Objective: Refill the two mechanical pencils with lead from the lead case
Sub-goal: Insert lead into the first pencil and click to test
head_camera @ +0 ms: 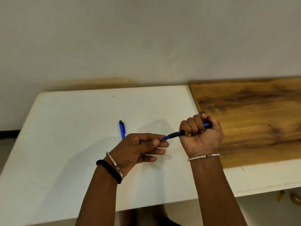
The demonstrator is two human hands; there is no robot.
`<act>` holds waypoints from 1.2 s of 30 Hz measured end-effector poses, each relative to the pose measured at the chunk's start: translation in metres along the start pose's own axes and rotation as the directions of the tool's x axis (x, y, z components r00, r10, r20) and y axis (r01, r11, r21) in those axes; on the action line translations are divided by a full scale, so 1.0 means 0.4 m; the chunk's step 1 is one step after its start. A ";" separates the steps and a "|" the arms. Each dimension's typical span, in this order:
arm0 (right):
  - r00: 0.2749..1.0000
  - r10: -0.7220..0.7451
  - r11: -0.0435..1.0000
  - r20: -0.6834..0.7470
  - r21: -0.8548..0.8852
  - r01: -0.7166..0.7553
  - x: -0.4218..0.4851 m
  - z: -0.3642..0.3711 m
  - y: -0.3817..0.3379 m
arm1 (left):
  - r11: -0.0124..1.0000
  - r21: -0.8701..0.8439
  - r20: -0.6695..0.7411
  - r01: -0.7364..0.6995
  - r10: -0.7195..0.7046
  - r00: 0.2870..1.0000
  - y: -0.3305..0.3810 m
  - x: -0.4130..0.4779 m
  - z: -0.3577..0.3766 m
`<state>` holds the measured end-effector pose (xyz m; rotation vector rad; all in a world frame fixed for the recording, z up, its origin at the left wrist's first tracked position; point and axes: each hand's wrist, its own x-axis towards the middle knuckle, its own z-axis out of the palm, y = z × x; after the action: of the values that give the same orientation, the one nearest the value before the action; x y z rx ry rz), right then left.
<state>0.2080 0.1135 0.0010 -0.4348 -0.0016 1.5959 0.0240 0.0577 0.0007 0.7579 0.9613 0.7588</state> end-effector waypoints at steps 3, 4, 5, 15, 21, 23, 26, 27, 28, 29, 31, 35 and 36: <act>1.000 0.002 1.000 0.013 0.009 -0.002 0.000 0.002 -0.002 | 1.000 -0.002 -0.001 -0.003 0.003 1.000 0.001 -0.001 0.000; 1.000 0.001 1.000 0.016 0.011 -0.001 0.000 0.002 -0.002 | 1.000 0.001 -0.003 -0.004 0.004 1.000 0.001 0.000 0.001; 1.000 0.000 1.000 0.019 0.011 0.000 0.000 0.002 -0.002 | 1.000 0.005 -0.006 -0.004 0.004 1.000 0.001 0.000 0.001; 0.999 -0.014 0.999 0.047 -0.028 0.015 -0.003 0.007 -0.002 | 1.000 0.019 -0.009 0.000 0.000 1.000 0.000 0.000 0.000; 0.998 -0.009 1.000 0.058 -0.022 0.010 -0.002 0.007 -0.003 | 1.000 0.023 -0.004 -0.001 0.001 1.000 -0.001 0.002 -0.002; 0.998 -0.012 1.000 0.064 -0.021 0.014 -0.001 0.007 -0.004 | 1.000 0.021 0.000 -0.001 0.001 1.000 -0.001 0.003 -0.002; 0.996 -0.017 0.999 0.082 -0.026 0.019 -0.002 0.006 -0.003 | 1.000 0.018 0.007 -0.002 0.002 1.000 0.000 0.001 -0.001; 0.996 -0.018 0.999 0.089 -0.027 0.020 -0.002 0.005 -0.003 | 1.000 0.019 0.008 -0.003 0.003 1.000 0.000 0.001 -0.001; 0.995 -0.018 0.999 0.094 -0.027 0.020 -0.002 0.004 -0.003 | 1.000 0.020 0.009 -0.004 0.004 1.000 0.001 0.001 0.000; 0.995 -0.017 0.999 0.097 -0.027 0.019 -0.002 0.004 -0.004 | 1.000 0.022 0.009 -0.004 0.004 1.000 0.001 0.001 0.000; 0.995 -0.014 0.999 0.102 -0.029 0.017 -0.001 0.004 -0.006 | 1.000 0.025 0.008 -0.005 0.004 1.000 0.001 0.001 0.001; 0.993 -0.014 0.999 0.115 -0.040 0.019 -0.001 0.003 -0.006 | 1.000 0.026 0.005 -0.003 0.003 1.000 0.000 0.002 0.004; 0.993 -0.013 0.999 0.115 -0.040 0.018 0.000 0.002 -0.006 | 1.000 0.026 0.003 -0.003 0.003 1.000 0.000 0.003 0.003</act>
<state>0.2101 0.1139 0.0025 -0.3734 -0.1247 1.6059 0.0257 0.0583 0.0007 0.7834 0.9689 0.7488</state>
